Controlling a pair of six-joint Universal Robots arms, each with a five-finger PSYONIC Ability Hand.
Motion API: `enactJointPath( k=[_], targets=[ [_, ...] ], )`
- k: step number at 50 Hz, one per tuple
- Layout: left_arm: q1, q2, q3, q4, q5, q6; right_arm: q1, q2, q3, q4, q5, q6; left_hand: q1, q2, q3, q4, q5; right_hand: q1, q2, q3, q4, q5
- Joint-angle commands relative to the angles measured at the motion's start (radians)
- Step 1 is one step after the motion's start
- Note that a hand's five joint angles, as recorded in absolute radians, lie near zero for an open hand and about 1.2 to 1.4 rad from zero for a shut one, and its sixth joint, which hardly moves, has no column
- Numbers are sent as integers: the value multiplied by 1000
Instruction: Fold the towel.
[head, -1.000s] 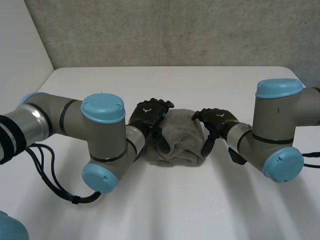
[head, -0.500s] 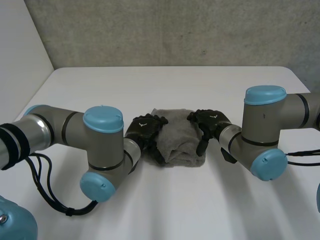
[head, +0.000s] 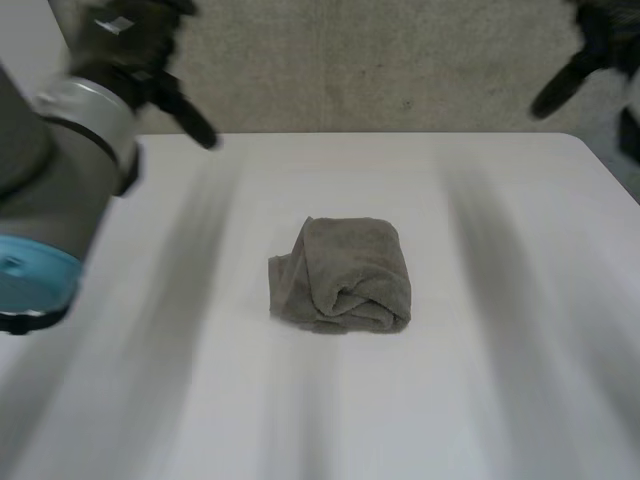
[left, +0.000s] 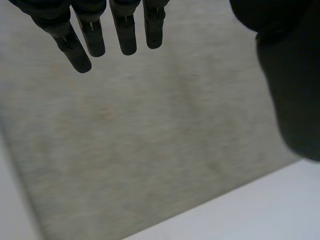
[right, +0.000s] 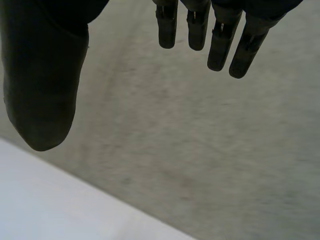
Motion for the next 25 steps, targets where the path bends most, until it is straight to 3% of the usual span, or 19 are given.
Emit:
enactJointPath(
  k=[1, 15, 25],
  targets=[
    [27, 13, 67, -133, -73, 28, -19, -2, -50, 73, 47, -53, -71, -48, -47, -79, -58, -57, -69, -68, -77, -60],
    [18, -10, 104, -236, 5, -22, -12, 57, -105, 185, 27, -59, -51, -28, -26, -59, -38, -57, -69, -68, -77, -60],
    [26, -10, 119, -284, 89, -68, -18, 76, -119, 242, -93, -59, -51, -28, -26, -59, -38, -57, -69, -68, -77, -60]
  ],
)
